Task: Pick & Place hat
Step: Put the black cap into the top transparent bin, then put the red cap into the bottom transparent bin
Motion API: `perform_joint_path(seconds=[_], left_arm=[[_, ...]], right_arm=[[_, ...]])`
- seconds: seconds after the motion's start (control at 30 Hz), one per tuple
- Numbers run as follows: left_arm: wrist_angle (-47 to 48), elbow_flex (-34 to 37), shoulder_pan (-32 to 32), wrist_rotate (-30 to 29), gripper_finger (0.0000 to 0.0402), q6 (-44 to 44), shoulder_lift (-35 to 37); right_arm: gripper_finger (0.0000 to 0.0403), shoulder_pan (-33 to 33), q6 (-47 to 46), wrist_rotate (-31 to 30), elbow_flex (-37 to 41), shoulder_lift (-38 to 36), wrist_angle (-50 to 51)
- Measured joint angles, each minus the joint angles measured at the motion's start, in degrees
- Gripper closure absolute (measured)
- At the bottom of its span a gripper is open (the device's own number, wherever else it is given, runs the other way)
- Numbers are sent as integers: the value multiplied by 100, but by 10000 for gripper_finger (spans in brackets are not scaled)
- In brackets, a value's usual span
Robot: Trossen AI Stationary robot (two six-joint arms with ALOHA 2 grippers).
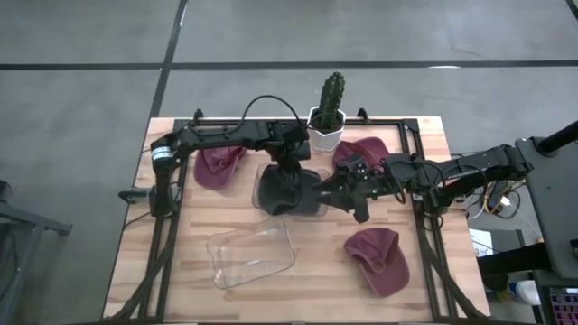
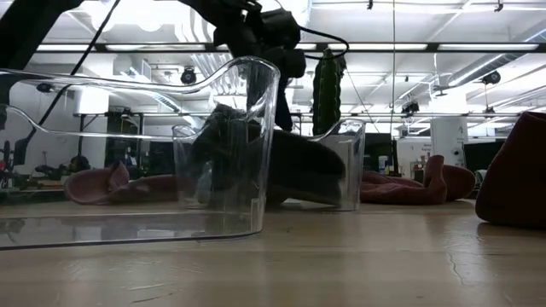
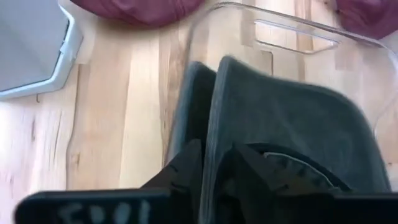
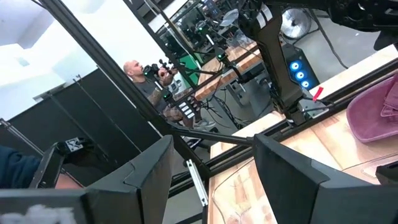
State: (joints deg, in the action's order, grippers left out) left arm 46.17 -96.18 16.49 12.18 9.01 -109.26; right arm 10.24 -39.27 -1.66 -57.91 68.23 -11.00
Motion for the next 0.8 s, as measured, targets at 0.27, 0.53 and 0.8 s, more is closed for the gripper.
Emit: perform_joint_path(seconds=[0.27, 0.53, 0.8], left_arm=[[58, -29, 25, -329, 255, -196, 44], [280, -478, 17, -417, 249, -376, 295], [95, -590, 15, -410, 248, -523, 792]], right_arm=[[188, 0, -76, 2, 2, 8, 130], [188, 0, -1402, 235, 4, -2, 1354], [188, 215, -3138, 1337, 4, 0, 3325]])
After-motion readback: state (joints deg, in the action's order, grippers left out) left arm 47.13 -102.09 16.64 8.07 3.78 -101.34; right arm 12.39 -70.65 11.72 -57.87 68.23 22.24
